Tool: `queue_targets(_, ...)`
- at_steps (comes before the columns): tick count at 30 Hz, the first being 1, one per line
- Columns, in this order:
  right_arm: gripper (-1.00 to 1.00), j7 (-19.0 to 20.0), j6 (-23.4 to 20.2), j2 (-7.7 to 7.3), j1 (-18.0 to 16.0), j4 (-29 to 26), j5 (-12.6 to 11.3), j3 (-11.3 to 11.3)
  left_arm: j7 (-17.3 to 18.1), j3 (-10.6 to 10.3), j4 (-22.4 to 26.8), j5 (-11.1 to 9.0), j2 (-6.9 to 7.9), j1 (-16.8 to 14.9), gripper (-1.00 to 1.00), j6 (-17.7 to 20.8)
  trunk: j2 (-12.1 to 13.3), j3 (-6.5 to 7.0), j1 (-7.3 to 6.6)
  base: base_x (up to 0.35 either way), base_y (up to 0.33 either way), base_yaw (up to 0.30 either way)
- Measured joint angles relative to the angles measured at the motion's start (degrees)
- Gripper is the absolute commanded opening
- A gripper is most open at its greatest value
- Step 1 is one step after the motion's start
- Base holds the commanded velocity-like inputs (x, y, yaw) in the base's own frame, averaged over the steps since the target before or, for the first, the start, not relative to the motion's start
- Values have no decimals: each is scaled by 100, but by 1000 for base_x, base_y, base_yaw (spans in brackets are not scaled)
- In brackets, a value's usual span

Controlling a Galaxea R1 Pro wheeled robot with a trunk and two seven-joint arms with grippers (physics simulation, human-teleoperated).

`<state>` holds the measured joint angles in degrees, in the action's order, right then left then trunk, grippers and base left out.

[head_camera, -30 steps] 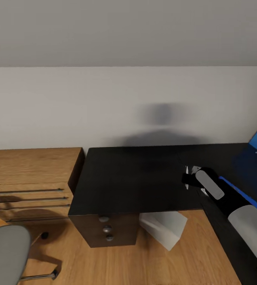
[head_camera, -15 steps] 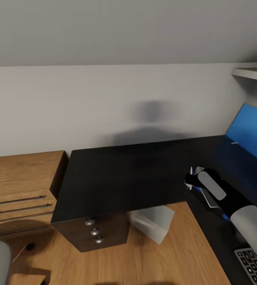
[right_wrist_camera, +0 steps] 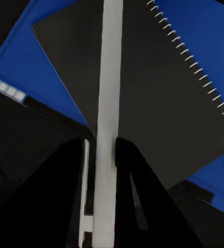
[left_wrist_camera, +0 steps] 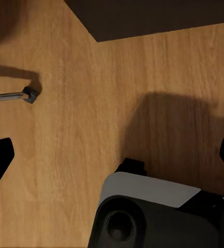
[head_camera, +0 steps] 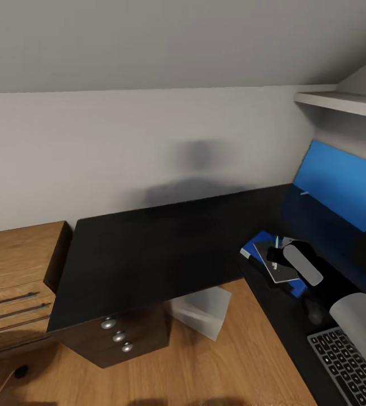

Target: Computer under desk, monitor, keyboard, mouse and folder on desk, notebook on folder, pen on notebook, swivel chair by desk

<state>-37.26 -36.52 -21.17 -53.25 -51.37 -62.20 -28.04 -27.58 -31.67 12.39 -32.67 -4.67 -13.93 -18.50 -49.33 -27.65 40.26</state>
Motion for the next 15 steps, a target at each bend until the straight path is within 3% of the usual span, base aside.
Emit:
queue_targets(9,-100,-220,47,-4,3,11,65,-7,0,0,0,0,0,0,100,0,0,-31,0,0,0,-231)
queue_targets(15,-100,-248,49,0,5,15,76,-22,0,0,0,0,0,0,100,0,0,-41,0,0,0,-74)
